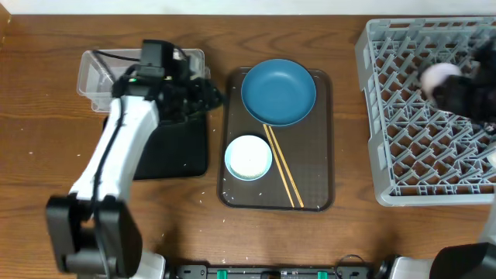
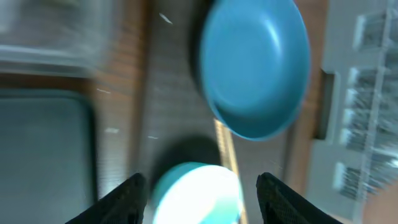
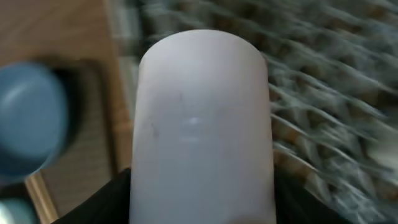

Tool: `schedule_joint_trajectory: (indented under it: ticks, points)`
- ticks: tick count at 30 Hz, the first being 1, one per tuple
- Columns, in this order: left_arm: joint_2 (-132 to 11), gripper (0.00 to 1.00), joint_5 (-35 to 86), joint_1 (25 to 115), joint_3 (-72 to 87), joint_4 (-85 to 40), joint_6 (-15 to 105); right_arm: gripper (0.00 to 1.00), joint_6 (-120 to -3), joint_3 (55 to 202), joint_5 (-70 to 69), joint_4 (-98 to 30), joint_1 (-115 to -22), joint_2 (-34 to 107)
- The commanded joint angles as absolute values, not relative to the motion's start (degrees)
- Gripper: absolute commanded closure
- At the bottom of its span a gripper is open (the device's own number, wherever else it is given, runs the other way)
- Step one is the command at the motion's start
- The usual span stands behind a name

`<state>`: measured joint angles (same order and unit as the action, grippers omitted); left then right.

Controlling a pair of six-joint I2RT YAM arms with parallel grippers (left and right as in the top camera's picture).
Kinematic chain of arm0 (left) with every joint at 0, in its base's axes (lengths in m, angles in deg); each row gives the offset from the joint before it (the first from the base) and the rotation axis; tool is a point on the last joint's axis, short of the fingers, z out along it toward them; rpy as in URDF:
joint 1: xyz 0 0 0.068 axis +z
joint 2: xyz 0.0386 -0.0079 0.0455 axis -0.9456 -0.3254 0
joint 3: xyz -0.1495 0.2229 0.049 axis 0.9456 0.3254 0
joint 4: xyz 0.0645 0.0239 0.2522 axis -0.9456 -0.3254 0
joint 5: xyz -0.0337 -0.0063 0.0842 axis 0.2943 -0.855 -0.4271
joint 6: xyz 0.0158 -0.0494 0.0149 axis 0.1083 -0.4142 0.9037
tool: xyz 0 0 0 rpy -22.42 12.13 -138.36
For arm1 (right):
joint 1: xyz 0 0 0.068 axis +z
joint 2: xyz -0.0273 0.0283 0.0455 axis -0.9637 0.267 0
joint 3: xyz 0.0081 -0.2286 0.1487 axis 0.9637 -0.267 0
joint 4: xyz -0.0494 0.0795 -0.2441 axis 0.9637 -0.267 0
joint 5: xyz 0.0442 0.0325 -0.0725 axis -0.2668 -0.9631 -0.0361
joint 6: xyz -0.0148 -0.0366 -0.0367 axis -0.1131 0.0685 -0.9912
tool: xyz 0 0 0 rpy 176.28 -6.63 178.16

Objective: Sort waste into correct bins and load items into the dishwasher rack
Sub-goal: 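Place the pink cup into the dish rack with the right gripper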

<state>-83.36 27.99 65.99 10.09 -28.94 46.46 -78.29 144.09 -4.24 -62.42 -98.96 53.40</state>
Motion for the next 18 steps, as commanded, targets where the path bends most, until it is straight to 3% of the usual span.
schedule_joint_trajectory:
  ticks: [1, 13, 16, 18]
  points:
    - [-79.3, 0.40, 17.6, 66.3, 9.8, -29.9, 49.3, 0.96, -72.8, 145.2, 2.7, -65.1, -103.5, 52.9]
    - [-78.0, 0.41, 17.5, 66.3, 9.8, -30.6, 49.3, 0.90, -69.9, 145.1, 11.6, -71.2, -110.7, 65.1]
    - [-78.0, 0.41, 17.5, 66.3, 9.8, -30.7, 49.3, 0.70, -69.9, 145.1, 10.6, -70.1, -110.8, 67.9]
    - [-78.0, 0.40, 17.5, 66.3, 9.8, -30.7, 49.3, 0.44, -70.2, 145.1, 8.2, -69.3, -110.8, 69.2]
